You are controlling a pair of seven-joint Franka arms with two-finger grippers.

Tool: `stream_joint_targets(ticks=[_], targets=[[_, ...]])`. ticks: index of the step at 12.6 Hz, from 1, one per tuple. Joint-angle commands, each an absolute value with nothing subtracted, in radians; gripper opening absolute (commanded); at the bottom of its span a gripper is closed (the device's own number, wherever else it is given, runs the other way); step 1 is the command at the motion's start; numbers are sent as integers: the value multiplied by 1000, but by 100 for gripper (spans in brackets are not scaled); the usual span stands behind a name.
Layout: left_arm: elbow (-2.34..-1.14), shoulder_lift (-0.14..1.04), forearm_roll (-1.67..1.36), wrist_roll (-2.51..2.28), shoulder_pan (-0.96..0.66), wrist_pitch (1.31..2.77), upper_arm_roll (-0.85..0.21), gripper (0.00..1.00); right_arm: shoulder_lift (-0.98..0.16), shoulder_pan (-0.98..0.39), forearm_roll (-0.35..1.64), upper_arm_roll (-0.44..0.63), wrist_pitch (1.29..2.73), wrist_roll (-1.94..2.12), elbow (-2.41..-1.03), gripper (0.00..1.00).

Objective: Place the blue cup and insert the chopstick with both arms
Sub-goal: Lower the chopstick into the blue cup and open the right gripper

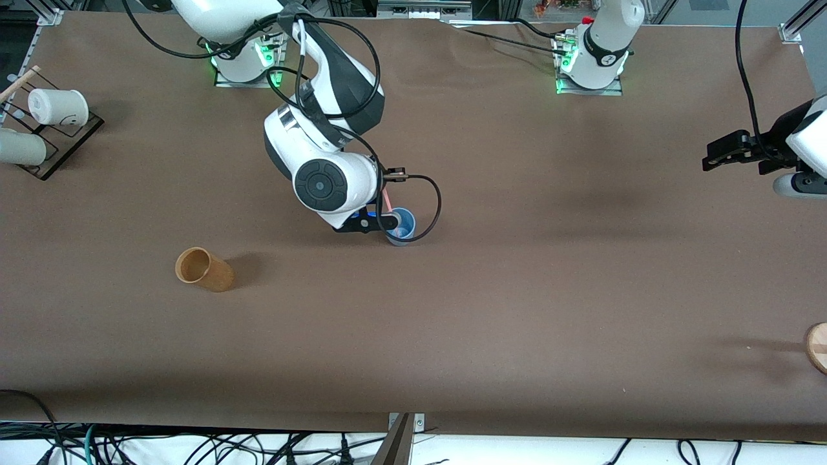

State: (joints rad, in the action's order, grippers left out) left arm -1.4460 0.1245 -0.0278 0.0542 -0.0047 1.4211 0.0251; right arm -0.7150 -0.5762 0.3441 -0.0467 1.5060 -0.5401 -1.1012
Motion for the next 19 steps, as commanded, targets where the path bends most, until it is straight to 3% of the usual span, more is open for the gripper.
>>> stream_joint_targets(ticks=[1, 2, 3, 9, 16, 19], targets=[[-1454, 117, -38, 77, -2, 1430, 26, 100, -741, -575, 377, -51, 1537, -555, -1063, 61], [-1454, 117, -38, 77, 0, 1430, 26, 100, -741, -577, 382, -51, 1566, -551, -1065, 97], [-1454, 117, -38, 75, -3, 1430, 26, 100, -739, -577, 383, -51, 1583, -542, -1062, 100], [-1454, 118, -38, 75, -5, 1430, 26, 100, -712, -571, 370, -34, 1577, -525, -1058, 100], [-1454, 117, -38, 77, -5, 1430, 26, 100, -623, -571, 353, 211, 1546, -390, -1084, 100], [-1454, 118, -38, 77, -5, 1430, 26, 100, -601, -568, 221, 256, 1545, -270, -1112, 100]])
